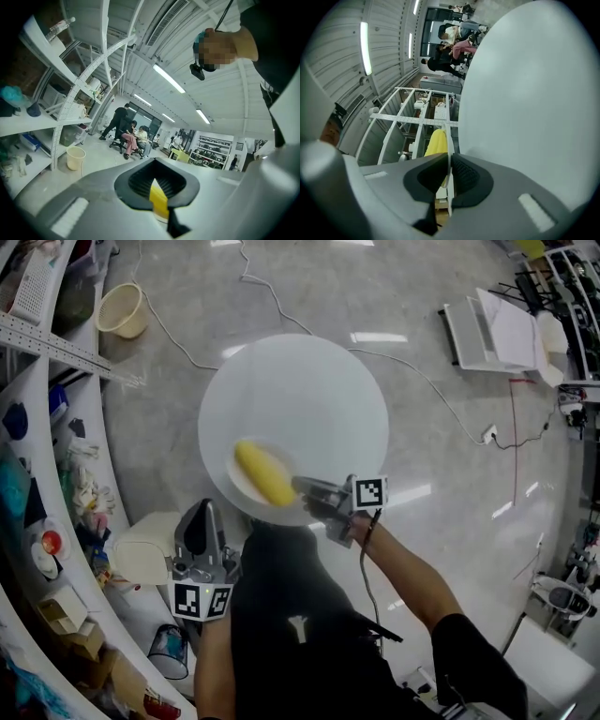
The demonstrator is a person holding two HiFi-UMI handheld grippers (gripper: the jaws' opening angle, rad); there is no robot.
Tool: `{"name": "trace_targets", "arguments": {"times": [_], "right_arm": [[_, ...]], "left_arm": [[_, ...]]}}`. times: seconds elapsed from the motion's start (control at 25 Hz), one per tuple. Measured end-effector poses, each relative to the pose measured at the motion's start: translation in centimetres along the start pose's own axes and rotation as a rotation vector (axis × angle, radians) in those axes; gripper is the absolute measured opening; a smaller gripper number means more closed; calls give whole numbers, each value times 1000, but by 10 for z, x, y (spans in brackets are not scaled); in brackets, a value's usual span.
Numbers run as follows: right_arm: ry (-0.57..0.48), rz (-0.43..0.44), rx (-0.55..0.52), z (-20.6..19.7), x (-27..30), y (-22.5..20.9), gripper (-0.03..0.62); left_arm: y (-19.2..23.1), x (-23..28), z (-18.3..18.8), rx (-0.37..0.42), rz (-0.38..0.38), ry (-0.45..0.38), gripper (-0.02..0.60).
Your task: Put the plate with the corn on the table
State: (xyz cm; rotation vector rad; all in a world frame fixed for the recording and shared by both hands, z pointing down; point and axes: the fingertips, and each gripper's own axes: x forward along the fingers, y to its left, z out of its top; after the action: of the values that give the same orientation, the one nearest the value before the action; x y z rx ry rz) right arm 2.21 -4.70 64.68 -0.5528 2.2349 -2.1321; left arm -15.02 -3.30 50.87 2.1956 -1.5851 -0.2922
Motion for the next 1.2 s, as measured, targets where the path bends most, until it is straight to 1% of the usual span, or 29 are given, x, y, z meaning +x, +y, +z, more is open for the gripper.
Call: {"name": "trace_targets", "arguments": {"times": [0.28,0.52,0.84,1.08,1.2], "right_arm": [[17,5,13,-7,22,-21,35],[6,-17,32,-7,29,-39,35],[-12,-33,47,-4,35,-46,37],[-6,-96,61,-2,37,-50,37],[-3,-98,64,-3,41,-50,37]], "left_arm": [[20,4,-24,-33,15,9,6],[30,11,-40,-53,13,13,6],[37,14,-46,-68,10,22,6],[35,17,-46,-79,8,21,5],[36,17,-46,-82,6,21,6]]}}
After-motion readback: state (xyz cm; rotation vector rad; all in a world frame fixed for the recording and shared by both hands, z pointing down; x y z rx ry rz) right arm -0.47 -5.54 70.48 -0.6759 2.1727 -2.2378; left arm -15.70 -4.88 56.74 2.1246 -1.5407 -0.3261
